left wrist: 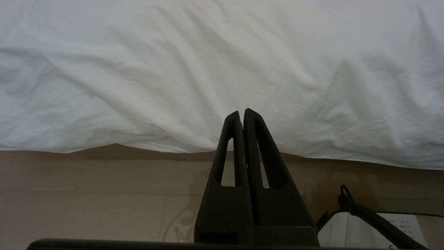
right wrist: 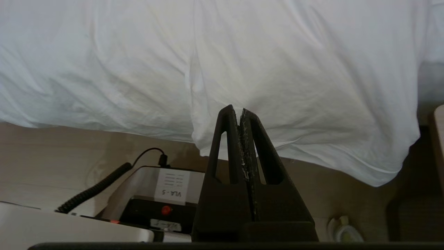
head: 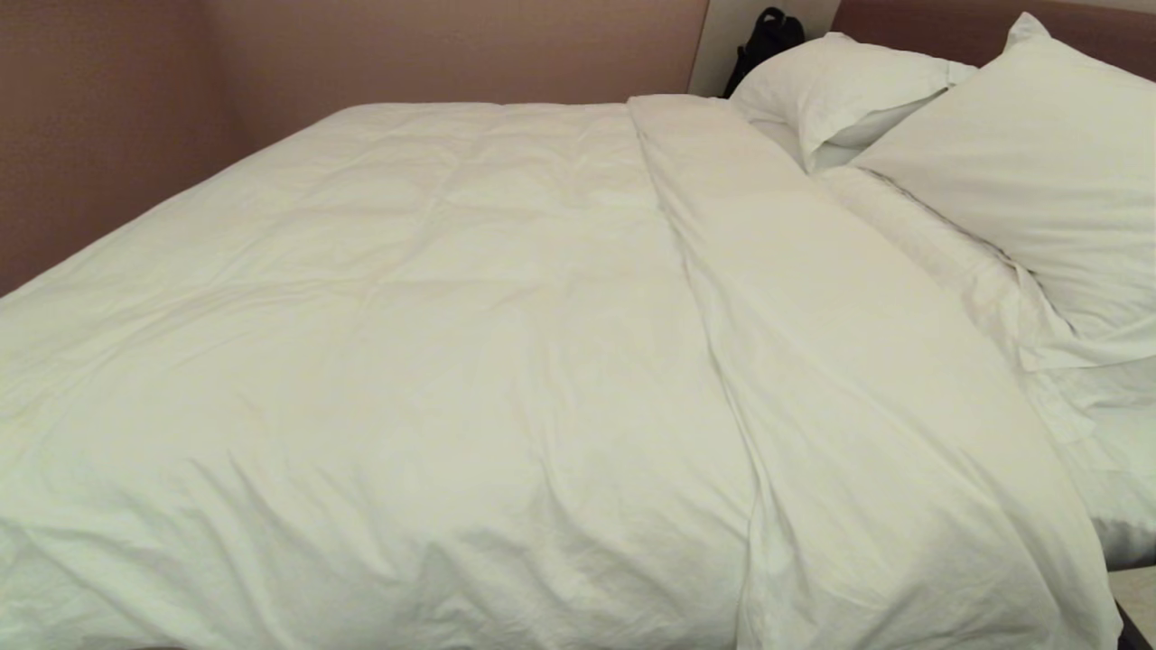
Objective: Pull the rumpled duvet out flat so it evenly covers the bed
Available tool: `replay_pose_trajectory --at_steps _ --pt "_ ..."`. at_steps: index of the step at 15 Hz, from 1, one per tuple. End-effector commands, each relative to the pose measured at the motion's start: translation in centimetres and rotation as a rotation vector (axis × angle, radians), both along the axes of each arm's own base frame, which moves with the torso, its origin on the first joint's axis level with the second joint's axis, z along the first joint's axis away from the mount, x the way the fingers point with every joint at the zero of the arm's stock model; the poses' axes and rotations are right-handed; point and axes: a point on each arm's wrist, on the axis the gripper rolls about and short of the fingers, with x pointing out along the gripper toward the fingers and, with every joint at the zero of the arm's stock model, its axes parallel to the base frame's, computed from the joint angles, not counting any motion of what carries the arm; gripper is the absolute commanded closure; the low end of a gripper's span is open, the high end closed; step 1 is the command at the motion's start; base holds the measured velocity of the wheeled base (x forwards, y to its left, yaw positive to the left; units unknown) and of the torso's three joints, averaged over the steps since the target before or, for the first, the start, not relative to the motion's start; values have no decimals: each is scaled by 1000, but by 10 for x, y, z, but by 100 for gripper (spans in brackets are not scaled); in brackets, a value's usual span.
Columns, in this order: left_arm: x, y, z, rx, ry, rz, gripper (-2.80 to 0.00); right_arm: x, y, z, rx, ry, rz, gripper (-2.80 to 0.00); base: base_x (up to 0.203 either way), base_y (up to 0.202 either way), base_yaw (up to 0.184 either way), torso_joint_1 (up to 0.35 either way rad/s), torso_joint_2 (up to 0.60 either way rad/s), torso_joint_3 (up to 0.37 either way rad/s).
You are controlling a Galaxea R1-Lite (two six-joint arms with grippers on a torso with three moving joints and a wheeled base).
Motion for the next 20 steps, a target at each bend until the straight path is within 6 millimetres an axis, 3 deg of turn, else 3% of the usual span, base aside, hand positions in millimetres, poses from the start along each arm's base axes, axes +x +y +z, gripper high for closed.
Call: replay_pose_trajectory --at_steps 1,5,12,15,20 --pt "0 0 0 -1 1 0 0 -14 2 -11 -45 -53 9 0 0 0 0 0 0 0" --pt "0 0 0 -1 1 0 0 -27 2 -18 -66 -121 33 0 0 0 0 0 0 0" --pt "0 0 0 -1 1 0 0 -32 -6 -10 -78 -226 144 0 0 0 0 0 0 0" --pt "0 0 0 -1 1 0 0 -40 -8 -28 -109 -309 25 0 0 0 0 0 0 0" --pt "0 0 0 -1 1 0 0 -58 -12 -40 -135 -506 -176 0 0 0 0 0 0 0"
